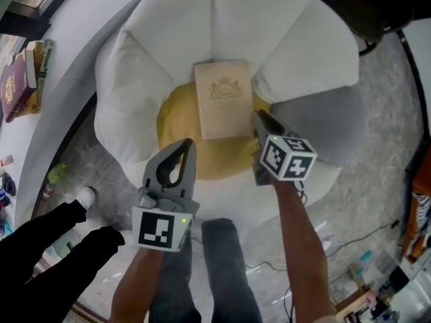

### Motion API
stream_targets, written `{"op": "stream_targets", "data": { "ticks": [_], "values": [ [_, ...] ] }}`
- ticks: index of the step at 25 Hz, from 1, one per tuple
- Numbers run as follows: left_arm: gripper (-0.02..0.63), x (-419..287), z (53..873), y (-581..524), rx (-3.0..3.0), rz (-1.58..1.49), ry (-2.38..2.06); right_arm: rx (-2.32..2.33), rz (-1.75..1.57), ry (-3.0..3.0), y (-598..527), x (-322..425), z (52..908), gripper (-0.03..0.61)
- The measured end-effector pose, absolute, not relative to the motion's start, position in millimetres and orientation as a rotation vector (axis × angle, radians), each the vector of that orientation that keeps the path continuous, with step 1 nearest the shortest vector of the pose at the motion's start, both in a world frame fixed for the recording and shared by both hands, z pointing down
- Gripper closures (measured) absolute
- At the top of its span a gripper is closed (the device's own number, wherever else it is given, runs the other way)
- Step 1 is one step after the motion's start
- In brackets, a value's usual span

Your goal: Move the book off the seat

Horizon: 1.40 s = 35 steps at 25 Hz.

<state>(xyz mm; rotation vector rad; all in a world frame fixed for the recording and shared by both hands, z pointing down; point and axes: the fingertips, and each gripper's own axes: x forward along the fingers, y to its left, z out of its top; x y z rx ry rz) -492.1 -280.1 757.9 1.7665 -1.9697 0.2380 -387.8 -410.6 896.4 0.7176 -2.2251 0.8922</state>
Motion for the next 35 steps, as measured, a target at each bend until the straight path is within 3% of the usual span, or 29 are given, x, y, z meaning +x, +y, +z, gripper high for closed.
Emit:
{"op": "stream_targets", "data": {
  "ticks": [6, 16, 27, 35],
  "values": [
    [0.607, -498.0, 772.0, -280.8, 1.746, 0.234, -1.984, 0.653, 0.912, -2.187, -433.5, -402.5, 934.3, 0.502],
    [0.607, -503.1, 799.7, -271.1, 1.695, 0.248, -1.995, 0.494, 1.157, -2.182, -451.2, -412.1, 976.9, 0.357],
    [0.607, -498.4, 820.0, -265.4, 1.673, 0.249, -1.993, 0.307, 1.508, -2.101, -439.5, -429.5, 991.4, 0.333],
    [0.607, -505.3, 810.2, -266.5, 1.675, 0.244, -2.01, 0.03, 1.33, -2.153, -368.1, -478.1, 963.7, 0.334]
  ]
}}
